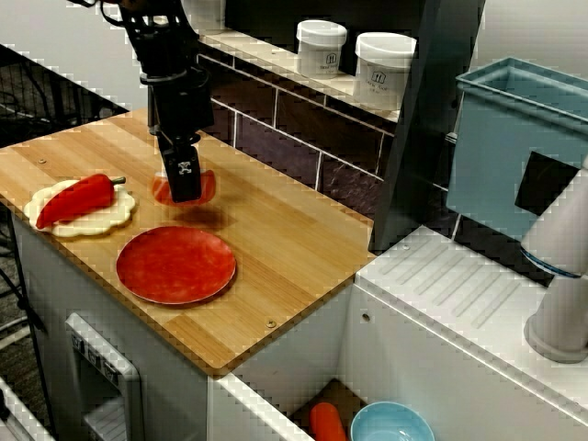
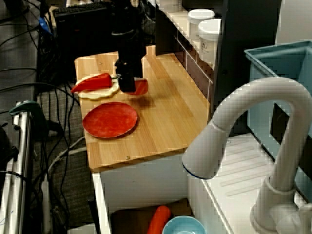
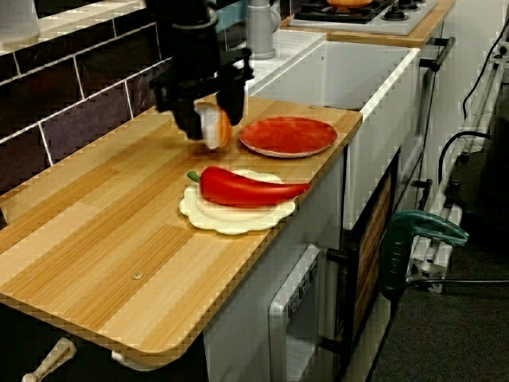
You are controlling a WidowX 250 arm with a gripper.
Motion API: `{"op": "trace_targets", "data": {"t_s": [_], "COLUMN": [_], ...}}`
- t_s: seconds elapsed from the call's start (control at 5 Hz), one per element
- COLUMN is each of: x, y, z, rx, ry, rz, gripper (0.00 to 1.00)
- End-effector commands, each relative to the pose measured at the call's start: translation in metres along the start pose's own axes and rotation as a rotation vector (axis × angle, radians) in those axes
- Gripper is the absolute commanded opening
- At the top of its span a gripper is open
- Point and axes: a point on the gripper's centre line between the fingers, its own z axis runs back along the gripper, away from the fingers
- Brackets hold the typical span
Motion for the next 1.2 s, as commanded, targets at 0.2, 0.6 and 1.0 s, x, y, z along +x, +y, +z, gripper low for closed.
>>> {"op": "trace_targets", "data": {"t_s": [0.2,0.6,1.0], "x": [-0.012,-0.018,-0.019], "y": [-0.040,-0.063,-0.059], "z": [0.019,0.005,-0.001], "rx": [0.048,0.056,0.051], "ry": [-0.059,-0.051,-0.037], "rz": [-0.071,-0.090,-0.038], "gripper": [0.00,0.00,1.00]}}
